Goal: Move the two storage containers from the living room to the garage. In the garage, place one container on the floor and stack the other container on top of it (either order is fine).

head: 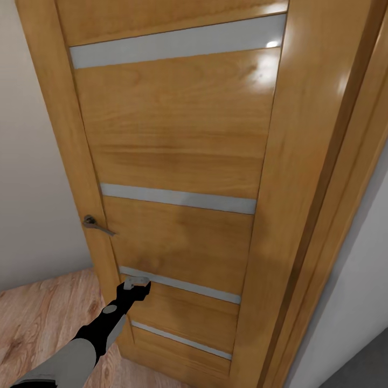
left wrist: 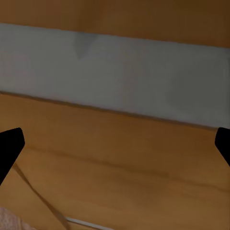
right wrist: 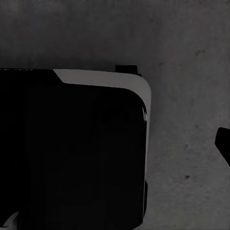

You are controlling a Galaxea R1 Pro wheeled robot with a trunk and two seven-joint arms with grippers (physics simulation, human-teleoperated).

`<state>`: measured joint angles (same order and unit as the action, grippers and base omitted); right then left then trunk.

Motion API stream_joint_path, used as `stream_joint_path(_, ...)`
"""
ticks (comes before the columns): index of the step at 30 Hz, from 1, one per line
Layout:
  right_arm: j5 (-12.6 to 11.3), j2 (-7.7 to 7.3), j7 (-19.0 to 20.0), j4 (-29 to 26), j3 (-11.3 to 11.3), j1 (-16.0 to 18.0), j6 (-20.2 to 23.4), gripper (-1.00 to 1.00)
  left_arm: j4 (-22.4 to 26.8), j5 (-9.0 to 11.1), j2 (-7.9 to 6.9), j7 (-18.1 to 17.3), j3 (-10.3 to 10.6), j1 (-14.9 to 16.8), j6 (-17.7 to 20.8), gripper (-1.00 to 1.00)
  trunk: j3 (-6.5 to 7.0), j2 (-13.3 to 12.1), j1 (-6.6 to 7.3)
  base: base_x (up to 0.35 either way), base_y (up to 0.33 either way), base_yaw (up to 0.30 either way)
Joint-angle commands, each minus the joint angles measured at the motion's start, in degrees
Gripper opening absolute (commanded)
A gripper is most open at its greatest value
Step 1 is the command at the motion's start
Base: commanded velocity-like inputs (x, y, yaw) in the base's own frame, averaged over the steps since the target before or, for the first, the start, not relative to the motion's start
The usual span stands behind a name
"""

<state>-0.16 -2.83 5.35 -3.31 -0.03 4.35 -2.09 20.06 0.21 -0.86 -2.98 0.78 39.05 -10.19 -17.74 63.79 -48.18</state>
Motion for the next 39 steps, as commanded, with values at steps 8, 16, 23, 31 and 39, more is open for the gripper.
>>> stream_joint_path(8, 0.0, -0.01, 0.2, 0.1, 0.0, 0.0, -0.2, 1.0, -0.1, 0.1, -0.02, -0.1, -0.2, 0.1, -0.2, 1.0, -0.06, 0.0, -0.01, 0.005, 0.0, 0.0)
stream_joint_path(16, 0.0, 0.01, 0.2, 0.1, 0.0, 0.0, -0.3, 1.0, -1.8, 0.1, -0.06, -0.1, -0.1, 0.1, -0.2, 1.0, -0.06, 0.0, -0.01, 0.0, 0.0, -0.035)
stream_joint_path(23, 0.0, 0.01, 0.2, 0.1, 0.0, 0.0, -0.3, 1.0, -2.1, 0.1, -0.1, -0.1, -0.1, 0.1, -0.2, 1.0, -0.06, 0.0, -0.01, 0.0, 0.0, -0.059)
stream_joint_path(31, 0.0, 0.01, 0.2, 0.1, 0.0, 0.0, -0.3, 1.0, -2.1, 0.1, -0.08, -0.1, -0.1, 0.1, -0.2, 1.0, -0.06, 0.0, -0.01, 0.0, 0.0, -0.008)
stream_joint_path(39, 0.0, 0.01, 0.2, 0.1, 0.0, 0.0, -0.3, 1.0, -2.1, 0.1, -0.1, -0.1, -0.1, 0.1, -0.2, 1.0, -0.03, 0.0, -0.01, 0.0, 0.0, -0.018)
